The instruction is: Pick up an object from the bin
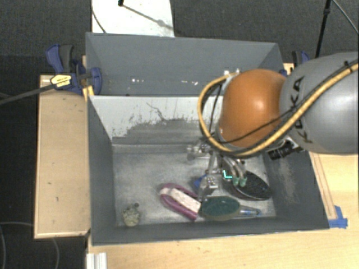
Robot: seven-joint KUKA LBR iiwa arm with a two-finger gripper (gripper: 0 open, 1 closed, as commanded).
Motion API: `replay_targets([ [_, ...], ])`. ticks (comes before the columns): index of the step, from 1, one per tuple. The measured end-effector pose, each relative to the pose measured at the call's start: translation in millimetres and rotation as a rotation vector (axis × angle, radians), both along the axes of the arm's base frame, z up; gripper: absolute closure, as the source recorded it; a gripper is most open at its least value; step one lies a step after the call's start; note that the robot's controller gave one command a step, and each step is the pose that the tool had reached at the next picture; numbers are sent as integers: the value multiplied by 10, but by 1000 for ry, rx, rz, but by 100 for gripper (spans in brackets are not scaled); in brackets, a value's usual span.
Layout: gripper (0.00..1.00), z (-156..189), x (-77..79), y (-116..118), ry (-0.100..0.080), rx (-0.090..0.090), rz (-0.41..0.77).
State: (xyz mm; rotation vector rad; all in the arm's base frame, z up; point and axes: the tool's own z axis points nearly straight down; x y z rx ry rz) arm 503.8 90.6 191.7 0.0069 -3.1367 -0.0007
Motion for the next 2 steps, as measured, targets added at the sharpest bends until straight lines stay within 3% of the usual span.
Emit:
replay_targets([
  [1,0,-1202,-199,153,-16,3,9],
  [2,0,-904,-233,-5,-10,1,-65],
])
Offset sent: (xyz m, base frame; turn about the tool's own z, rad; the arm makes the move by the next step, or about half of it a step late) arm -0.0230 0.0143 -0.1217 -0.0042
